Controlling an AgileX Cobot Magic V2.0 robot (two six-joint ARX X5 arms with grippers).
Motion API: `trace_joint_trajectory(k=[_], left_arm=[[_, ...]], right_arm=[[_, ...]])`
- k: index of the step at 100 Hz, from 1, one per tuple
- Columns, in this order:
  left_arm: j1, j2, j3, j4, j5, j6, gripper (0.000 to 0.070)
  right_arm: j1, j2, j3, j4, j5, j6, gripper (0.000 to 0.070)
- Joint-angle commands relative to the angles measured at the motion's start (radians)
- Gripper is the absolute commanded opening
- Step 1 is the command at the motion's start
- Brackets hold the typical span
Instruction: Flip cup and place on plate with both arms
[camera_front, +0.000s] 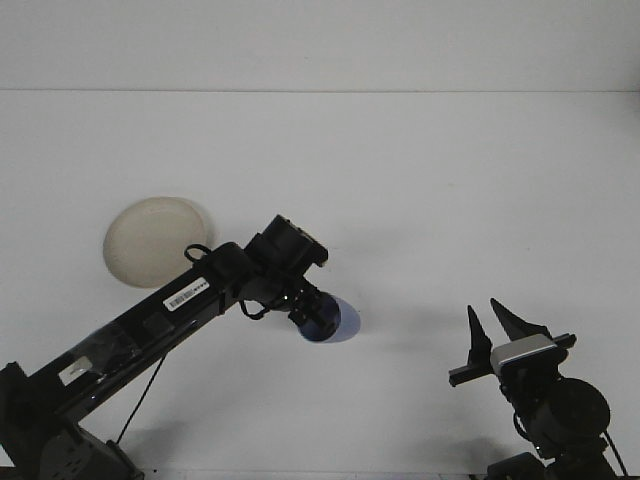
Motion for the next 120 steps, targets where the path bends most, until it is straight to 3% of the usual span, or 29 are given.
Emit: trace_joint_trajectory(k=[1, 32, 82, 120], left_arm=[[0.019, -0.020, 0.068, -0.029, -0.006, 0.032, 0.0014], [0.255, -0.082, 0.234, -0.185, -0.120, 0.090, 0.0014], [0.727, -0.052, 0.238, -0.276, -0.130, 0.094, 0.0014], [0.875, 0.130, 0.237, -0.317, -0.135, 0.113, 0.0014]], right_arm=[[0.001, 0.002, 0.010, 0.008, 0.003, 0.011, 0.0248], [0.001, 0.002, 0.010, 0.009, 0.003, 0.011, 0.0248], [0.001, 0.002, 0.010, 0.009, 0.003, 0.011, 0.0248], [0.001, 0.002, 0.010, 0.009, -0.004, 0.011, 0.0248]])
